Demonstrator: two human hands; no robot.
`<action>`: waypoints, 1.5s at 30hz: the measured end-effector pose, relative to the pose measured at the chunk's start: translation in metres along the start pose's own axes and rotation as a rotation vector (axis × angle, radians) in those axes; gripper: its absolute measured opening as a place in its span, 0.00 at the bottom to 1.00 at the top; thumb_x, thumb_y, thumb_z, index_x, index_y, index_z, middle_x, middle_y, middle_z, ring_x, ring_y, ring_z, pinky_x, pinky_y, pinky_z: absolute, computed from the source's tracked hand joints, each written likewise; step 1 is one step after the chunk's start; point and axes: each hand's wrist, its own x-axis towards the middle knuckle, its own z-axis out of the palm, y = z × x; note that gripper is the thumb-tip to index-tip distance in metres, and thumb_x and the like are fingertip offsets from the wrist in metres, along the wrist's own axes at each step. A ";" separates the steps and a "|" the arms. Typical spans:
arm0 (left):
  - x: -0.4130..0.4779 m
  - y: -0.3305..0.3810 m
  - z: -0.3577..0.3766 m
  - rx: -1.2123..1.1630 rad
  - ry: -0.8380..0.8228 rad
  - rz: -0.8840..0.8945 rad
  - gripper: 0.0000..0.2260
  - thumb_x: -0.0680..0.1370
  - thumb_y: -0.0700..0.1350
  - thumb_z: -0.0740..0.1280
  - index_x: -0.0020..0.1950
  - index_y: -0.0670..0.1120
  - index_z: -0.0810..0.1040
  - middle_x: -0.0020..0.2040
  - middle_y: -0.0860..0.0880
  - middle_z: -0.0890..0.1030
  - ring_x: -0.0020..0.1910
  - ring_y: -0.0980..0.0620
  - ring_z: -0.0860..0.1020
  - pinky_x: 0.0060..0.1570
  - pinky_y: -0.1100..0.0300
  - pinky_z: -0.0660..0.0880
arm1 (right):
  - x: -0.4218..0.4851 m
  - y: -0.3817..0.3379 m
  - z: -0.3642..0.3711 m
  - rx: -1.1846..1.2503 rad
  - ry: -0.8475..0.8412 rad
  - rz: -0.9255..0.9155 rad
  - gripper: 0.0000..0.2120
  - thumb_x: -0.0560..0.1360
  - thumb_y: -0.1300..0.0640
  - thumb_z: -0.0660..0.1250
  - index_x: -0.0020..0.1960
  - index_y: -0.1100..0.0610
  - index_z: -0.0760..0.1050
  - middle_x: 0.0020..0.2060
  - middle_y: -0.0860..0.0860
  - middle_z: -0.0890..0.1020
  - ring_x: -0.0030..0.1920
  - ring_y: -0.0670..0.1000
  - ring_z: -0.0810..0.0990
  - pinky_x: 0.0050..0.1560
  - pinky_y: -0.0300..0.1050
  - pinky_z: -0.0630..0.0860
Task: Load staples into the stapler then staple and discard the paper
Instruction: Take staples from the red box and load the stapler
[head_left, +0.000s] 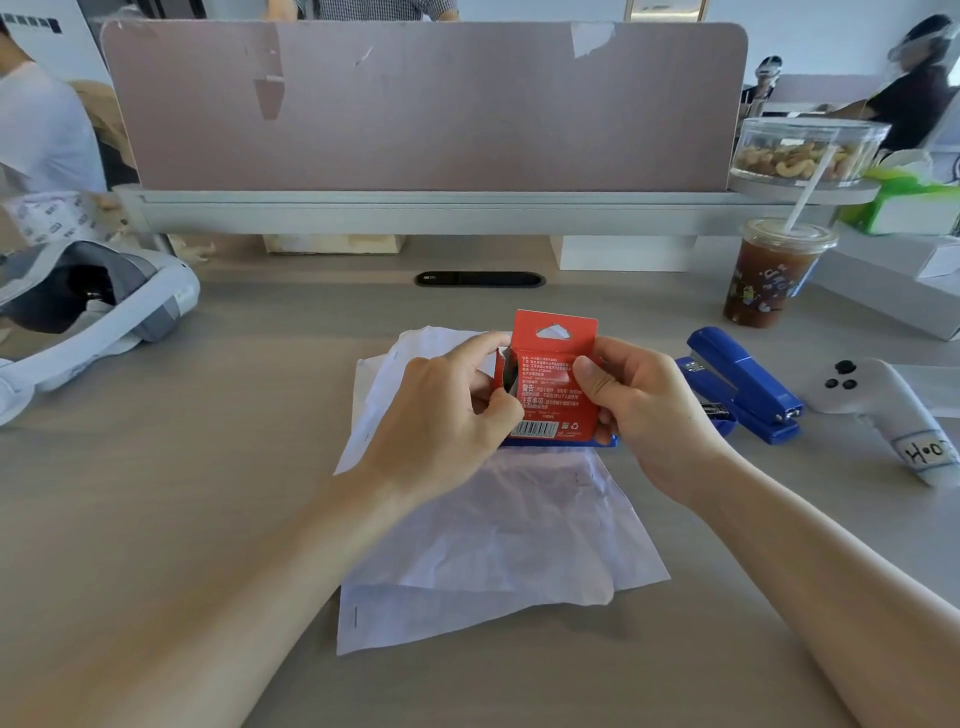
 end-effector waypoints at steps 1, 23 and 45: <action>0.000 0.000 0.000 -0.030 -0.004 -0.006 0.18 0.76 0.37 0.64 0.66 0.46 0.75 0.32 0.61 0.79 0.39 0.73 0.77 0.37 0.82 0.66 | 0.000 0.000 0.000 0.023 0.002 0.015 0.07 0.80 0.57 0.61 0.50 0.48 0.77 0.37 0.45 0.84 0.33 0.41 0.83 0.30 0.33 0.76; 0.008 -0.019 -0.011 -0.231 -0.064 -0.023 0.07 0.70 0.50 0.72 0.46 0.56 0.79 0.49 0.59 0.81 0.35 0.58 0.81 0.34 0.67 0.75 | 0.004 0.000 -0.002 0.257 -0.004 0.167 0.14 0.82 0.59 0.57 0.63 0.63 0.75 0.31 0.48 0.82 0.26 0.42 0.78 0.26 0.35 0.74; 0.012 -0.029 -0.001 -0.127 -0.159 -0.046 0.07 0.80 0.47 0.64 0.46 0.46 0.78 0.45 0.54 0.82 0.45 0.53 0.81 0.40 0.50 0.82 | 0.005 0.007 -0.002 0.119 0.146 0.060 0.11 0.81 0.55 0.61 0.61 0.55 0.77 0.47 0.52 0.85 0.45 0.50 0.86 0.41 0.46 0.82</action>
